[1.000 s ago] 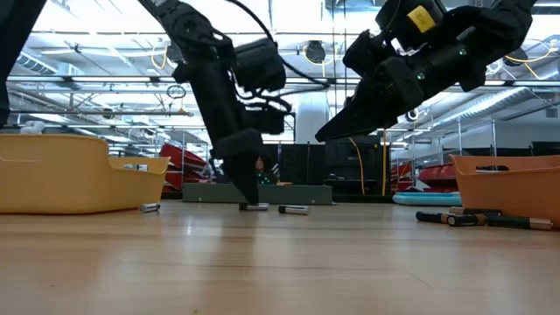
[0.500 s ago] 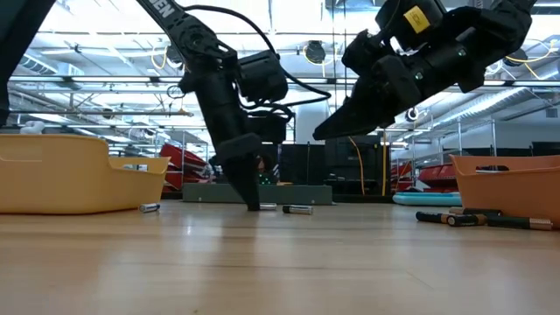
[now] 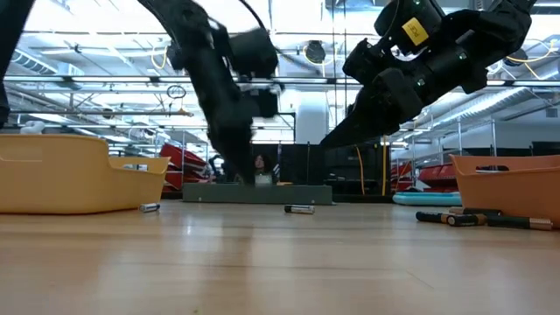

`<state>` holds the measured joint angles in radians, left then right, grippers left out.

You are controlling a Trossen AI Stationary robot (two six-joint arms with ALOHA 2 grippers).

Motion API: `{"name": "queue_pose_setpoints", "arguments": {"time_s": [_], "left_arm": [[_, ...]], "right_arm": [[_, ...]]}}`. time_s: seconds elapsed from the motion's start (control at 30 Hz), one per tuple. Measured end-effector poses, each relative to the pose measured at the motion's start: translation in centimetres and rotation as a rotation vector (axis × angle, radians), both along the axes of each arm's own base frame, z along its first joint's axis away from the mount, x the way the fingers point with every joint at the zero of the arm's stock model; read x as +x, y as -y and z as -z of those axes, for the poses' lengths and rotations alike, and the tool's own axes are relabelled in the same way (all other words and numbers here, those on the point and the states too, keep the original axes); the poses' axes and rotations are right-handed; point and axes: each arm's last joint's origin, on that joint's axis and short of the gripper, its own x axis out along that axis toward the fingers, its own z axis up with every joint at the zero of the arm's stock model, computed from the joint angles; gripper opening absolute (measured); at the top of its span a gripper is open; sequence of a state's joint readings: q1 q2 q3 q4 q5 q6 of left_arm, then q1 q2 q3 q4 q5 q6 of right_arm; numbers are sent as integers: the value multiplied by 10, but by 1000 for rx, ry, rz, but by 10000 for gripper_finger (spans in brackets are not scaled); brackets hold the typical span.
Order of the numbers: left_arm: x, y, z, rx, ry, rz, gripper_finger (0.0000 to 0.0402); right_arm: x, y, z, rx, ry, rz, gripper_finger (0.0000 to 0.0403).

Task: Sort batteries
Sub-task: Put the silver battery into the yellow bin

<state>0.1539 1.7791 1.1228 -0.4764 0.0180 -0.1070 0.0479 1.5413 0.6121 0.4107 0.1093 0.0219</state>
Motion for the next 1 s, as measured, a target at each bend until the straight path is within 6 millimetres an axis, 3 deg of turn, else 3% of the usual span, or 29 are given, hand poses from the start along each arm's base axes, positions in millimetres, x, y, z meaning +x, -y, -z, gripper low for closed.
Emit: {"name": "queue_pose_setpoints", "arguments": {"time_s": [0.23, 0.43, 0.67, 0.87, 1.0], "left_arm": [[-43, 22, -52, -126, -74, -67, 23], [-95, 40, -66, -232, -281, -176, 23], [-135, 48, -43, -224, -401, -261, 40], [-149, 48, -17, -203, -481, -277, 54], [-152, 48, -12, -174, -492, -285, 57]], "right_arm": [[1, 0, 7, 15, -30, 8, 166], [2, -1, 16, 18, -61, 10, 166], [3, -4, 18, 31, -58, 2, 166], [4, -5, 16, 46, -35, 7, 166], [4, -5, 16, 52, -35, 12, 166]]}}
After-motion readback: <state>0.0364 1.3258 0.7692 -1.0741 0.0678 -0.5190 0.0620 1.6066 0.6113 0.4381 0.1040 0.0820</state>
